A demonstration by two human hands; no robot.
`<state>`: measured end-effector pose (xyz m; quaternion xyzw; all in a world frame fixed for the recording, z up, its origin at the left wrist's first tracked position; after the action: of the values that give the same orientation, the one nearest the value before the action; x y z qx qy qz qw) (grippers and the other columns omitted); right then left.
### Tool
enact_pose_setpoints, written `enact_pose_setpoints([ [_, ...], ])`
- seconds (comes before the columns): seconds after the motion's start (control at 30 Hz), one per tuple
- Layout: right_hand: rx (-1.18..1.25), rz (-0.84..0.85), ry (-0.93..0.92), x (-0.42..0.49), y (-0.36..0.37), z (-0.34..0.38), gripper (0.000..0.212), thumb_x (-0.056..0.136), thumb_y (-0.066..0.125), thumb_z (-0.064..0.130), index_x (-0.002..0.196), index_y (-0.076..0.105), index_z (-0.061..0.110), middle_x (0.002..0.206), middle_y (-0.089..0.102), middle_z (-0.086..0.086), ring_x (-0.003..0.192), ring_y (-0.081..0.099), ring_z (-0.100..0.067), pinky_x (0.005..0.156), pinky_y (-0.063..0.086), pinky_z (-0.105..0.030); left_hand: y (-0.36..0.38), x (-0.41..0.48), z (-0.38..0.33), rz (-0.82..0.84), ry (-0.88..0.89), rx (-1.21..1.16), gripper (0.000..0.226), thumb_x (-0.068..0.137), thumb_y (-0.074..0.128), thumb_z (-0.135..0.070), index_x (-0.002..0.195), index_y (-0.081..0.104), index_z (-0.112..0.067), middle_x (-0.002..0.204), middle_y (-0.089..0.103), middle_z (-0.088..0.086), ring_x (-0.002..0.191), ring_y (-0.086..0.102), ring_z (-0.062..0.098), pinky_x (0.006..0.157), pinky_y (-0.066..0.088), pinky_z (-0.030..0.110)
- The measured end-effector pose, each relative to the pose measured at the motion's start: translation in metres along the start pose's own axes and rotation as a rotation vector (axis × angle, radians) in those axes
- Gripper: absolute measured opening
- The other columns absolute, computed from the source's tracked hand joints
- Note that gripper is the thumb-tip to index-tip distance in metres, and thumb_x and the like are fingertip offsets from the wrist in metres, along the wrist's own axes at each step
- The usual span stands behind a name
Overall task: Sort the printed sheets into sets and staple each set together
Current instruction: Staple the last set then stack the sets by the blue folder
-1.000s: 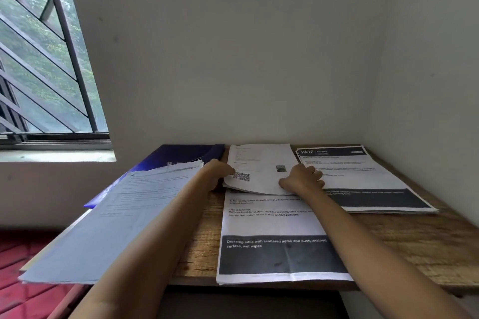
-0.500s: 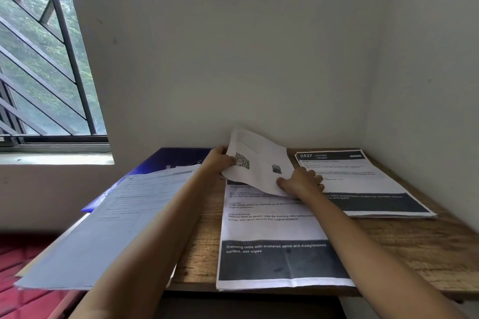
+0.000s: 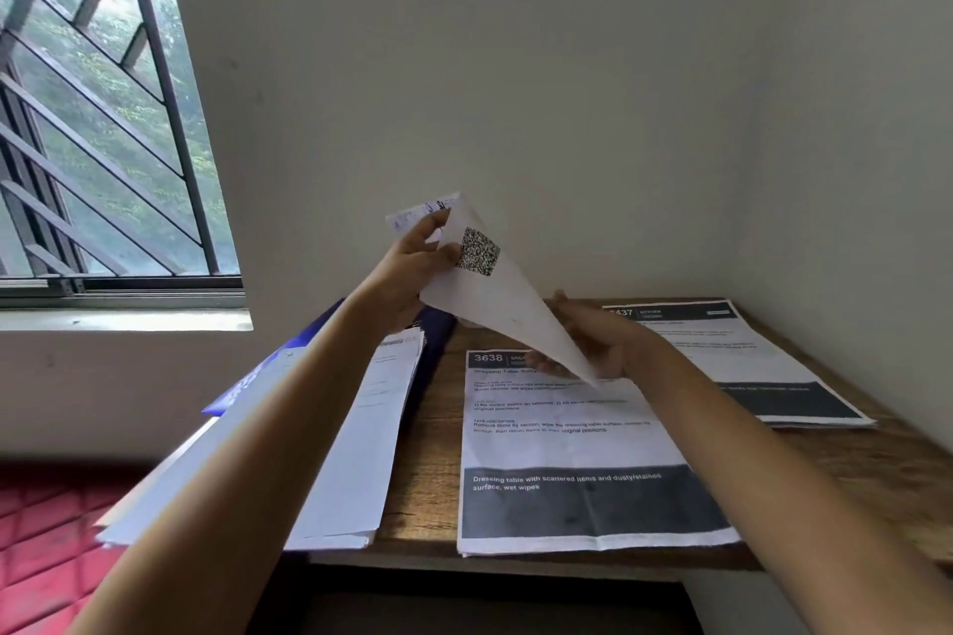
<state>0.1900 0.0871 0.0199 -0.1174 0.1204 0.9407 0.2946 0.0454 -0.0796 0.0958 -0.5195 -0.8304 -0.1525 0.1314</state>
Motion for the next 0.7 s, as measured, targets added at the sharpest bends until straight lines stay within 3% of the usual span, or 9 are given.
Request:
enact_pose_setpoints([
  [0.07,0.098,0.104,0.034,-0.004,0.007,-0.003,0.063,0.091,0.046,0.056,0.108,0.062,-0.004,0.099,0.067,-0.027,0.093,0.065,-0.037,0.083,0.055,-0.041,0.001,-0.004,-0.008,0.016,0.022,-0.02,0.036,0.096,0.044,0.006,0.117,0.054,-0.022,0.086,0.074,0.001,0.072,0.069,0.017,0.067,0.058,0.033],
  [0.13,0.164,0.145,0.012,-0.006,0.011,-0.003,0.065,0.093,0.045,0.053,0.109,0.063,-0.006,0.109,0.064,-0.029,0.092,0.068,-0.035,0.08,0.056,-0.038,0.001,-0.008,-0.014,0.045,0.032,-0.04,0.037,0.096,0.043,0.006,0.117,0.054,-0.023,0.09,0.073,0.003,0.074,0.069,0.018,0.067,0.058,0.034],
  [0.23,0.223,0.139,-0.065,-0.008,0.015,0.002,0.049,0.098,0.044,0.044,0.086,0.073,0.006,0.08,0.071,-0.014,0.066,0.07,-0.023,0.058,0.059,-0.031,-0.003,-0.019,-0.02,0.077,0.019,-0.007,0.04,0.096,0.045,0.005,0.126,0.05,-0.021,0.098,0.071,0.006,0.076,0.068,0.02,0.065,0.06,0.033],
  [0.4,0.298,0.058,-0.185,-0.001,0.002,0.016,0.046,0.099,0.047,0.023,0.067,0.077,0.009,0.071,0.072,-0.008,0.06,0.07,-0.02,0.05,0.057,-0.033,-0.025,-0.04,-0.019,0.108,-0.067,0.137,0.043,0.095,0.047,0.004,0.125,0.052,-0.026,0.109,0.069,0.011,0.087,0.068,0.026,0.068,0.061,0.041],
  [0.57,0.197,0.036,-0.418,-0.004,0.002,0.03,0.018,0.096,0.049,0.005,0.104,0.063,0.013,0.081,0.074,-0.002,0.068,0.07,-0.018,0.057,0.059,-0.033,-0.044,-0.051,-0.011,0.108,-0.208,0.188,0.045,0.092,0.051,0.005,0.126,0.053,-0.024,0.108,0.072,0.007,0.097,0.069,0.022,0.074,0.059,0.036],
  [0.7,0.14,0.065,-0.485,-0.01,0.002,0.037,0.023,0.092,0.051,-0.001,0.104,0.062,0.015,0.081,0.074,0.0,0.068,0.071,-0.016,0.057,0.058,-0.032,-0.042,-0.055,-0.007,0.139,-0.225,0.095,0.045,0.084,0.059,-0.028,0.126,0.054,-0.013,0.105,0.072,0.009,0.096,0.069,0.021,0.075,0.058,0.033],
])
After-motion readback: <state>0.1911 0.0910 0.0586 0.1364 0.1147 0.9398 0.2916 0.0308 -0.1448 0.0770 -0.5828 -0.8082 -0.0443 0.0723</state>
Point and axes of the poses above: each hand's wrist, its own x-axis towards the middle knuckle, its own y-axis out of the palm, z = x × y, the point moved 2 cm from there along x, towards the middle knuckle
